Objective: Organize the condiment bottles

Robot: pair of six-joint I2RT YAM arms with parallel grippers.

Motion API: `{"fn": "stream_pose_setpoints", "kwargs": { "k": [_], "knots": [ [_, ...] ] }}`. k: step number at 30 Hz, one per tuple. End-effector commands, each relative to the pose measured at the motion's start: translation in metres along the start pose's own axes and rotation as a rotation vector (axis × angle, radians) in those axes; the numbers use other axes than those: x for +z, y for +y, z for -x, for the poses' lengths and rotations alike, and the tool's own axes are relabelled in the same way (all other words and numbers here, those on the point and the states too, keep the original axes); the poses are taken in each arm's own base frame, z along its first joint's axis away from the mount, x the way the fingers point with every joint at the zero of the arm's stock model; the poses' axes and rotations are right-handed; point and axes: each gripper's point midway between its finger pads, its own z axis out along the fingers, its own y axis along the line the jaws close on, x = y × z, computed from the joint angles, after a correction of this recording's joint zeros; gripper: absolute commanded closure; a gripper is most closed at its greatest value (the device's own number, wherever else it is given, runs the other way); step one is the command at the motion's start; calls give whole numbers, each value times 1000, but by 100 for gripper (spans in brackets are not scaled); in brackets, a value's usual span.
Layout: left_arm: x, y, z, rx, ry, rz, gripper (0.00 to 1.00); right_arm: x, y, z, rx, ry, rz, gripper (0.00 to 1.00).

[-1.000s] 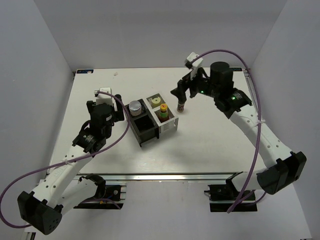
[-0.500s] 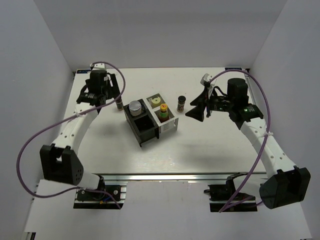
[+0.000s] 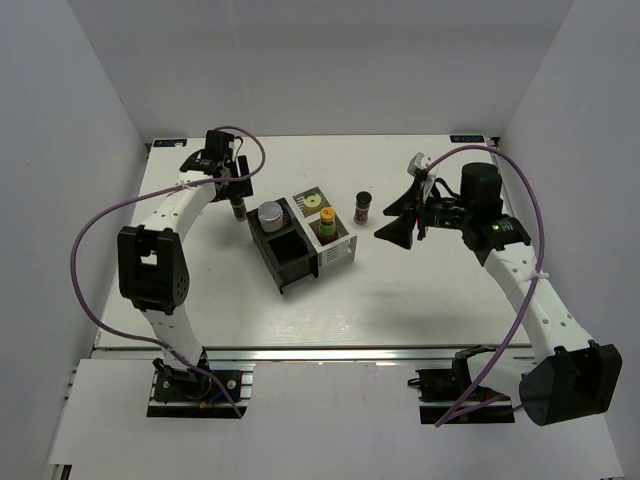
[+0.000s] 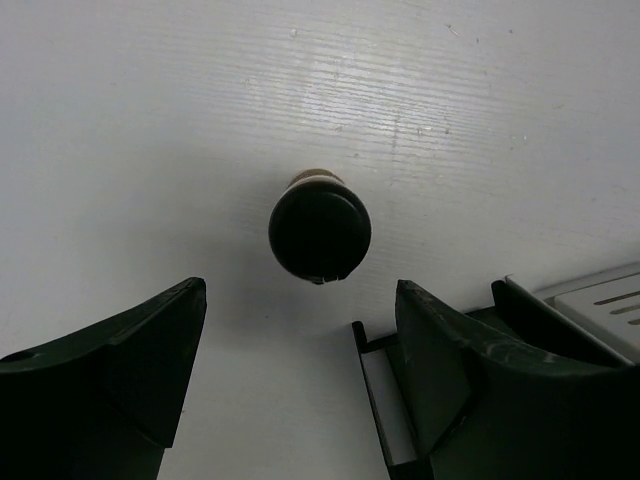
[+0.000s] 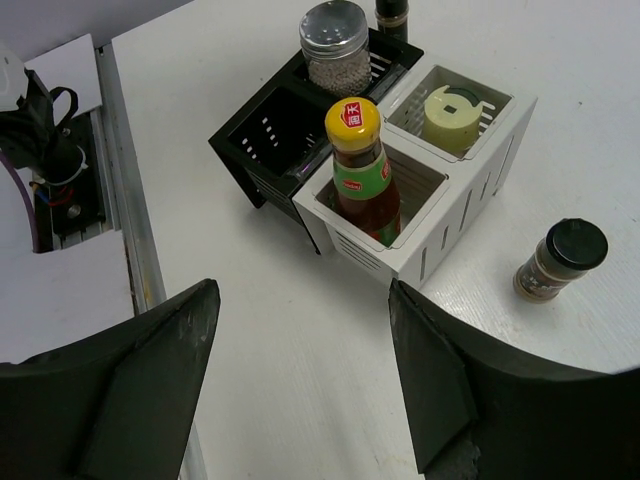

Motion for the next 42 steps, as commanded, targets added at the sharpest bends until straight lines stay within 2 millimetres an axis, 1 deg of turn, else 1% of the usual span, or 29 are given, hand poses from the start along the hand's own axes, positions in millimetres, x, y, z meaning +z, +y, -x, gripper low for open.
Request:
{"fn": "stream_pose_setpoints", "kwargs": {
  "k": [1,5,6,7,9,12,17,19,20,22,24,25,27,28,29,30,31,33,34,35,36,37,39,40,42],
  "knots": [
    [-4,-6,20,-11,-23,-33,15,-2,4,7,-34,-28,21,26],
    [6,-9,22,-2,-16,-43,15,-1,3,5,-32,-24,21,26],
    [13,-8,19,0,4,-36,16,-1,3,5,-30,-23,19,26],
    [15,-9,22,0,2,-35,17,0,2,4,-29,-22,19,26],
    [21,-8,19,2,18,-32,19,0,1,3,-28,-19,15,26],
    [27,-7,16,1,26,-34,25,1,0,2,-23,-16,13,26],
    [34,-8,15,-3,29,-39,39,2,-3,-1,-17,-8,13,26],
    [35,-9,15,-3,29,-40,42,3,-4,-2,-17,-5,16,27],
    [36,-9,13,-2,33,-41,47,3,-5,-3,-13,-1,13,27],
    [35,-7,13,-2,33,-37,51,4,-6,-4,-13,0,12,27],
    [32,-7,13,2,29,-39,57,4,-6,-4,-12,1,12,27],
    [27,-6,17,3,15,-38,60,5,-6,-6,-7,5,15,27],
    [21,-5,19,7,2,-39,69,4,-7,-6,-6,5,13,27],
    [12,-3,27,5,-26,-35,72,5,-7,-7,-3,7,15,27],
    [6,-2,29,6,-36,-33,75,5,-7,-7,-5,7,15,27],
    [1,1,31,9,-47,-28,80,5,-7,-7,-5,7,15,27],
    [-15,5,41,5,-90,-16,83,5,-7,-7,-5,7,15,27],
    [-29,11,47,5,-124,-2,87,5,-7,-7,-3,7,17,28],
    [-49,16,57,-3,-168,5,88,5,-6,-7,-5,7,18,28],
    [-59,18,60,-10,-191,9,90,5,-6,-8,-2,8,20,28],
    [-66,20,59,-16,-203,8,91,6,-7,-9,0,10,22,28],
    [-88,23,66,-31,-248,-2,93,6,-7,-9,0,10,22,28],
    [-106,26,66,-46,-271,-11,96,7,-7,-11,6,15,23,28],
    [-122,29,66,-54,-292,-21,97,6,-8,-11,4,15,20,28],
    [-138,27,62,-63,-301,-56,100,7,-9,-12,3,17,18,29]
  ]
}}
